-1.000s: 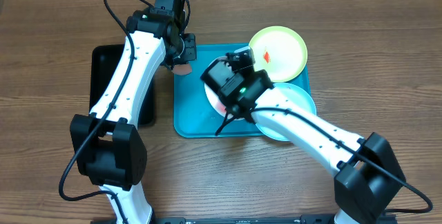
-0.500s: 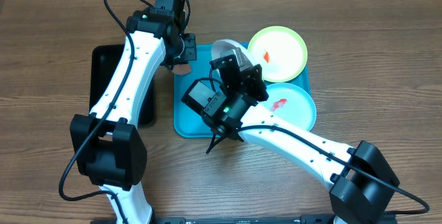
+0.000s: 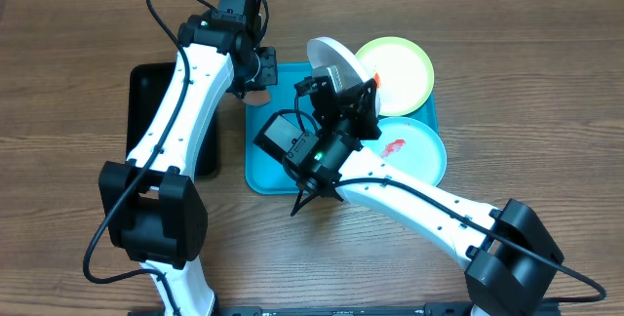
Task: Clean dirty plates on tray and stack at the side
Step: 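Lift white plate by rim with right gripper off teal tray, then place white plate on table right of tray with right gripper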
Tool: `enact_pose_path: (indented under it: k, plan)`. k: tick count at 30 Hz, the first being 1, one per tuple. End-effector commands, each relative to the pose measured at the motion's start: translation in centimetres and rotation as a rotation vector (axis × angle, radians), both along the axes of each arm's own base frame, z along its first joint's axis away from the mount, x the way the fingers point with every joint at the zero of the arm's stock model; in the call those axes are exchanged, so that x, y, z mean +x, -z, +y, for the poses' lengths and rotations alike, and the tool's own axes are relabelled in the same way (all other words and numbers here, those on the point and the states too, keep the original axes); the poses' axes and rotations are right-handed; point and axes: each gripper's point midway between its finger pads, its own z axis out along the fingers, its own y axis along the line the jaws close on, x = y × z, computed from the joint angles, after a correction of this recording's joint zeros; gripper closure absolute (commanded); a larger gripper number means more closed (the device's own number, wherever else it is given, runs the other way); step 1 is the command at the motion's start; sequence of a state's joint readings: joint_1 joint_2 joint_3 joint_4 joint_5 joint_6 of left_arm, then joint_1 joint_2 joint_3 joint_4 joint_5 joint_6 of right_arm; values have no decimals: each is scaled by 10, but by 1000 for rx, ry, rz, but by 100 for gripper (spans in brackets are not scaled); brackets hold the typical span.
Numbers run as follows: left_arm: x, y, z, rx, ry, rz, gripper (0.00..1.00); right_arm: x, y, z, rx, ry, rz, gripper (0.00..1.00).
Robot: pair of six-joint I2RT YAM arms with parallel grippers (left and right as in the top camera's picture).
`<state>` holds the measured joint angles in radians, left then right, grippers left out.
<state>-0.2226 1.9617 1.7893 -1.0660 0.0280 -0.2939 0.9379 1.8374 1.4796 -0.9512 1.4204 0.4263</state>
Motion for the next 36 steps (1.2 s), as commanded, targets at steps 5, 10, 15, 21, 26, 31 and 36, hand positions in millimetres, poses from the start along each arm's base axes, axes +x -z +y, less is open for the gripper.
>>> enact_pose_path:
  k: [5,10,15,21,26,31,36]
  plan:
    - [5,-10,-2,-6,-17,-33,96,-3,38,15,224,-79,243,96]
    - [4,-10,-2,-4,-16,-27,96,-1,68,-4,475,-7,408,96]
    - [4,-10,-2,-4,-16,-27,96,9,56,-25,746,-22,506,96]
    - [4,-10,-3,-5,-16,-29,96,22,25,-78,1037,-61,547,96]
    - [4,-10,-2,-4,-16,-29,96,31,21,-168,1207,92,476,96]
    - [4,-10,-2,-4,-16,-29,96,24,40,-265,1270,330,368,96]
    - [4,-9,-3,-4,-16,-28,96,10,67,-331,1310,489,276,96]
